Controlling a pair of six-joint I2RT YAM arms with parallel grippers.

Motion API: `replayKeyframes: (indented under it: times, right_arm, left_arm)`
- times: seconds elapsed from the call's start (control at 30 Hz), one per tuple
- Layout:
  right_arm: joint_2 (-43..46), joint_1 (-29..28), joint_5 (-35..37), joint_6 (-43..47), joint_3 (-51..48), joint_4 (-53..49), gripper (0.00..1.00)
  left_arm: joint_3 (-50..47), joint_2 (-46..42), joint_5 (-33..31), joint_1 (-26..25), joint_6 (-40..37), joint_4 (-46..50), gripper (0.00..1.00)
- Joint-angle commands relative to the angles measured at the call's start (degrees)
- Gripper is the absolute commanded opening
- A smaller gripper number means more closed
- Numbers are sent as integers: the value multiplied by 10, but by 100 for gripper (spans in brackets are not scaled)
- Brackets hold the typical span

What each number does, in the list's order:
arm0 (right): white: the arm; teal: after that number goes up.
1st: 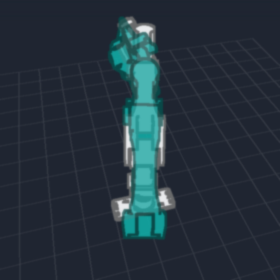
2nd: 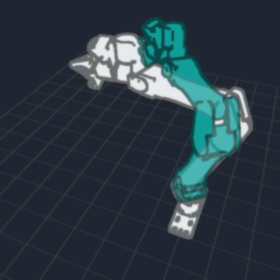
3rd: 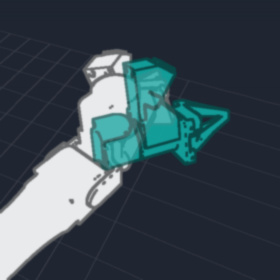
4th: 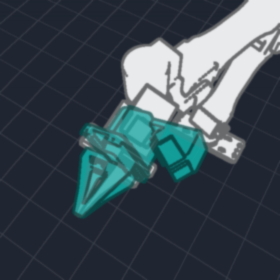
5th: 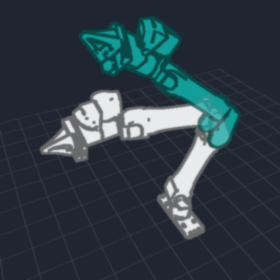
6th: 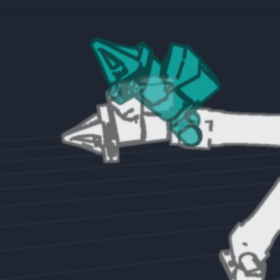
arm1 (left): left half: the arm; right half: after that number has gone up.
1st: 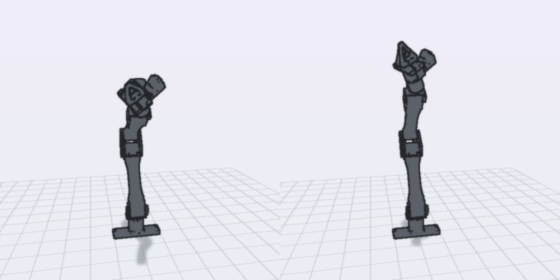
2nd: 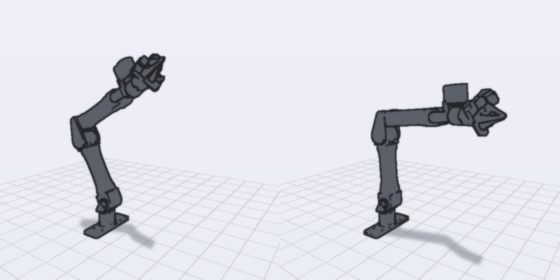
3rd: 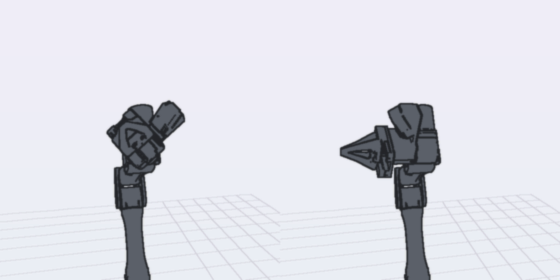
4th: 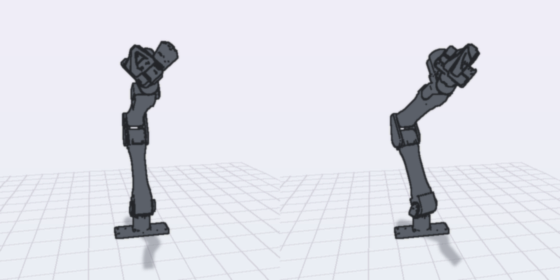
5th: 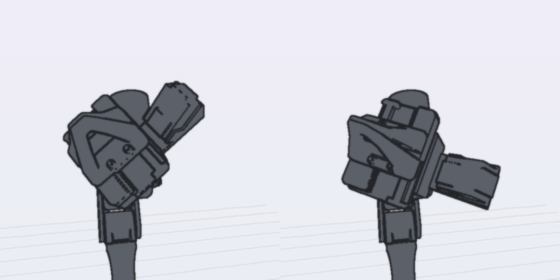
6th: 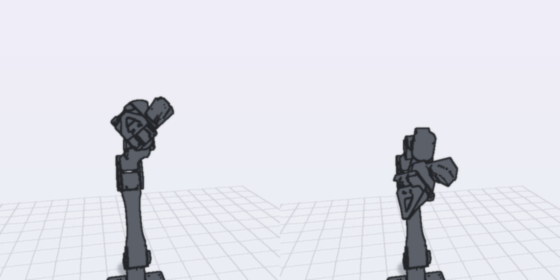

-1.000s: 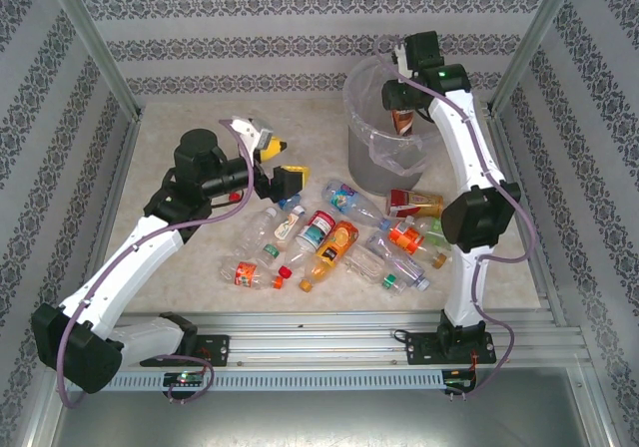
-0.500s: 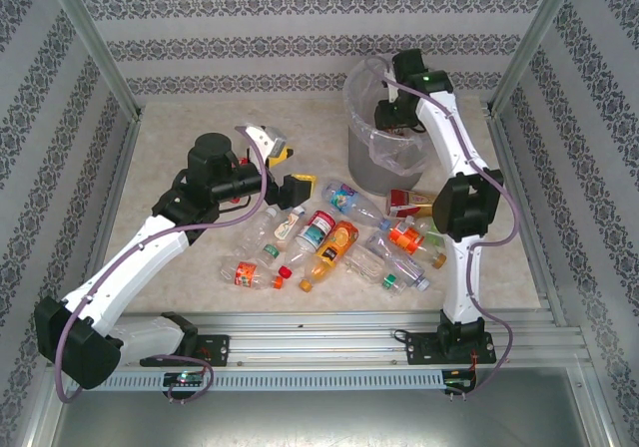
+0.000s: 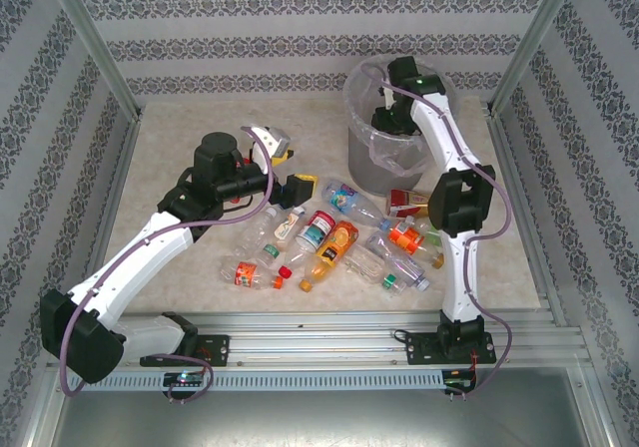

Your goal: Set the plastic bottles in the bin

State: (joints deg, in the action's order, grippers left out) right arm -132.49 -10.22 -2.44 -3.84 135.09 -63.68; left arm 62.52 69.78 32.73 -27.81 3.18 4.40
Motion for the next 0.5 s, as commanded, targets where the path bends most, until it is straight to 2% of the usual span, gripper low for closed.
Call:
replayKeyframes:
  times: [0.0, 0.27, 0.47]
  right_arm:
    - [-15, 6, -2, -12, 12, -26, 52]
    - [-22, 6, -2, -15, 28, -29, 68]
    - [-6, 6, -2, -12, 45, -40, 76]
  left_arm:
    - [-3, 2, -9, -9, -18, 10, 100]
    - [-5, 11, -5, -10, -15, 6, 100]
    - [-3, 12, -3, -11, -18, 10, 100]
